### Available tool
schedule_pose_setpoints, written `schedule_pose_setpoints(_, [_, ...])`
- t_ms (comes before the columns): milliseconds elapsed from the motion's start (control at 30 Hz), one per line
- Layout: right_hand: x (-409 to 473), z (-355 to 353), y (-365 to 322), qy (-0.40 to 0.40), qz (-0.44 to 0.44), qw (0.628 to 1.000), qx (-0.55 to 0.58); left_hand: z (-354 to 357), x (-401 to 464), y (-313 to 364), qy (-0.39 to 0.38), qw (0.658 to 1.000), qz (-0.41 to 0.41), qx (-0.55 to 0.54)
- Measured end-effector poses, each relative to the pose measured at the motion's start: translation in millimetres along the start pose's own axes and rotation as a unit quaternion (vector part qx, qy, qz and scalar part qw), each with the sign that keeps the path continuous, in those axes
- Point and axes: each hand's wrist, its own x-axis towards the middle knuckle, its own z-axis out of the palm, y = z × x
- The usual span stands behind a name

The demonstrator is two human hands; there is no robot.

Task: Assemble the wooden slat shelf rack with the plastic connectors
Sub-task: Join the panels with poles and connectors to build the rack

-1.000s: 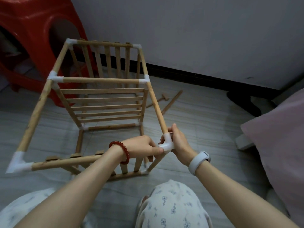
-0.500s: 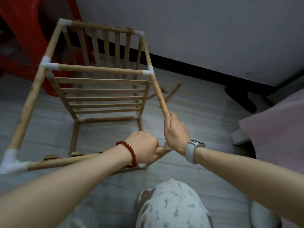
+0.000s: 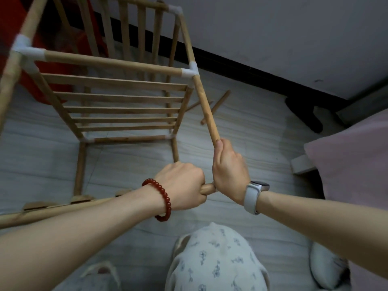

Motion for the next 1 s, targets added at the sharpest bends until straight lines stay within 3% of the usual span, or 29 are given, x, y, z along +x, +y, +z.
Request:
schedule_pose_setpoints(400, [-10,0,-7,0.008,0.045,0.995,0.094,-11,-17,8,0.015,0.999,-0.043,0.006])
schedule_pose_setpoints(1000, [-8,4,-10,0.008,0.036,0.995,0.092,-10,-18,2,0.014,0.998,-0.057,-0.022])
